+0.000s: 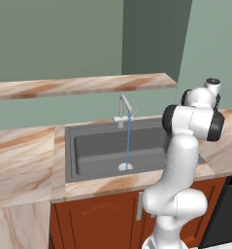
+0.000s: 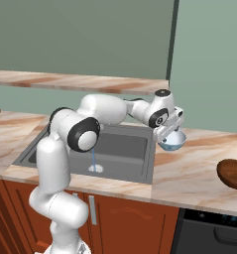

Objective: Rinse each bowl for a few seconds and place them down in the sink or on the counter.

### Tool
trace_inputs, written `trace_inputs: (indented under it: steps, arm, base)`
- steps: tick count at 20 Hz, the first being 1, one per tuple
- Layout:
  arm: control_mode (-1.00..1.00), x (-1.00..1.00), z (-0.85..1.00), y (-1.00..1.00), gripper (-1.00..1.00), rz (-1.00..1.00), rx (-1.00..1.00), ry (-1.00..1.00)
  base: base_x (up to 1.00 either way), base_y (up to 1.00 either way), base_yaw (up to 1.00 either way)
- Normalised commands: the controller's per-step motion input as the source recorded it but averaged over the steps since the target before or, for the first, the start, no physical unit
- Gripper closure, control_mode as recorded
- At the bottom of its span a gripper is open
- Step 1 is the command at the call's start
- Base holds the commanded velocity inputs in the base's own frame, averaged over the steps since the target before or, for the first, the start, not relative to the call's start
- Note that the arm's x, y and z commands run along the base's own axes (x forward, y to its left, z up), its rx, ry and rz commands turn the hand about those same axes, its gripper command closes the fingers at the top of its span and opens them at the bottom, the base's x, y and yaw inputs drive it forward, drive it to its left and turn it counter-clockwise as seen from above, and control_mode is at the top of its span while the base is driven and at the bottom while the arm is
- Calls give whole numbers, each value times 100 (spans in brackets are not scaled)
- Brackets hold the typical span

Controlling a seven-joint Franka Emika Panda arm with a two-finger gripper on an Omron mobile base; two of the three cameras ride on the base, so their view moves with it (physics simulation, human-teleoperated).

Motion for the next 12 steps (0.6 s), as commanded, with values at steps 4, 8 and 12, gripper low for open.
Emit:
trace_inputs:
  steps: [4, 8, 12]
  arm:
    - [-100, -16, 27, -14, -100, -14, 0, 0]
    - [-100, -22, 17, -10, -100, -13, 0, 0]
    - [-100, -35, 5, -8, -100, -11, -1, 0]
  base:
    - [0, 0, 0]
    - [0, 0, 0]
    - [0, 0, 0]
